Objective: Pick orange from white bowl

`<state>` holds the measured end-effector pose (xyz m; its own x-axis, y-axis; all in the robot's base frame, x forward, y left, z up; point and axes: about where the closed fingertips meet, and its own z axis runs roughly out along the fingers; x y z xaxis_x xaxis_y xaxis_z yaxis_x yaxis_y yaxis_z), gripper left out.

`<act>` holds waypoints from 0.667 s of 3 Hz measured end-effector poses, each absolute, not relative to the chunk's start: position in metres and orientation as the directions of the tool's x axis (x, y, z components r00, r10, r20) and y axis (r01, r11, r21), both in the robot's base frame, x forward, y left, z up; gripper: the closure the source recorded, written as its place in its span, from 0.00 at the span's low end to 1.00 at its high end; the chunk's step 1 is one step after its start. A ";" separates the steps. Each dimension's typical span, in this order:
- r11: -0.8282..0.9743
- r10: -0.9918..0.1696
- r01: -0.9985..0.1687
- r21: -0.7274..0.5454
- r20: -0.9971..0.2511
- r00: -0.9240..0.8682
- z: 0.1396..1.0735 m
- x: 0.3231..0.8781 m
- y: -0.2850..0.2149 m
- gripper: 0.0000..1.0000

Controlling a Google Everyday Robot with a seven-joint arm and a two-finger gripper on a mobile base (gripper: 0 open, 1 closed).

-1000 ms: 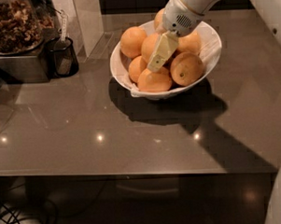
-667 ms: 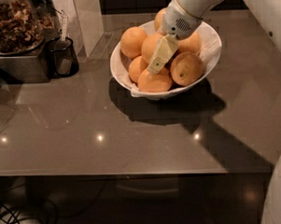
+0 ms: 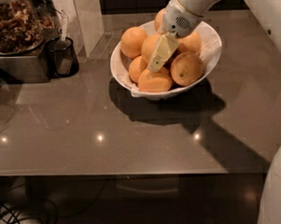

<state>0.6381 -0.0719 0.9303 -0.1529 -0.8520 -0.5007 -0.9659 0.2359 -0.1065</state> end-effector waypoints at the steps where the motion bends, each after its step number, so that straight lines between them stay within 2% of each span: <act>1: 0.253 -0.843 -0.961 -0.114 -0.512 -0.162 0.937 0.642 -0.078 0.90; 2: 0.301 -0.833 -0.947 -0.113 -0.515 -0.203 0.935 0.648 -0.094 1.00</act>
Offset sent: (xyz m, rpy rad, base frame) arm 0.0136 -0.0471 0.0069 0.0158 -0.0119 -0.1334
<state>0.6477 -0.0939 0.9354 -0.2029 -0.8328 -0.5151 -0.9470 0.3006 -0.1129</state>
